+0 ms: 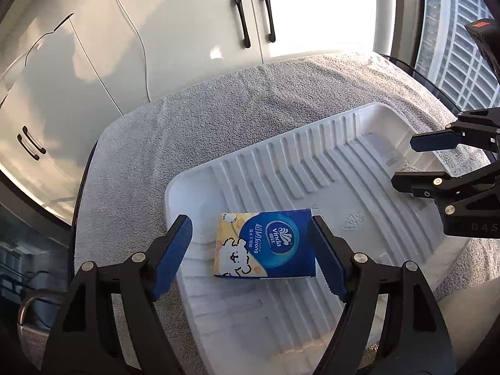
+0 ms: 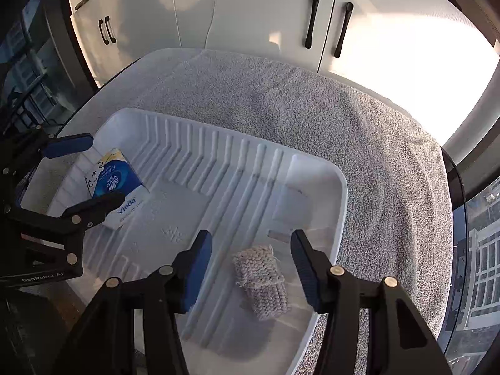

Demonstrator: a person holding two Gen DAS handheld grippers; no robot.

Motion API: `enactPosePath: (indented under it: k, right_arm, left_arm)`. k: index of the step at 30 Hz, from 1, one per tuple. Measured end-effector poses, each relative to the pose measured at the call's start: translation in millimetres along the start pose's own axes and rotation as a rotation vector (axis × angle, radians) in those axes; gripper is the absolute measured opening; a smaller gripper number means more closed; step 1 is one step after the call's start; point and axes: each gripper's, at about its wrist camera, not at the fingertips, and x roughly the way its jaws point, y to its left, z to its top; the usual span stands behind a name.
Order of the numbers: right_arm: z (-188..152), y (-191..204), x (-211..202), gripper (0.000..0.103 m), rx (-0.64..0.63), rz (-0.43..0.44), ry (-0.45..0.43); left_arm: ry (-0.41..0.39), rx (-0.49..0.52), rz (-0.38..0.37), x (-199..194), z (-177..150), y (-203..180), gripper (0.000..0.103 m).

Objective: Organize soft objects

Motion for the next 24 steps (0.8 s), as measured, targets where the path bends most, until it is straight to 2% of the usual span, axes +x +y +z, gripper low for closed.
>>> enactPosePath:
  k: [8,15,24]
  right_arm:
    - [-16,-18,-29,0.060,0.080,-0.031,-0.033]
    - [-41,-41,-50,0.060,0.175,-0.035,-0.045]
    - [-83,-62,-70,0.060,0.248,-0.061,-0.042]
  left_arm:
    - [-0.057,-0.132,0.118,-29,-14,40,0.075]
    - [-0.043,-0.204,0.134,-49,-42,66,0.075]
    - [-0.036,-0.237,0.149,-71,-86,75,0.075]
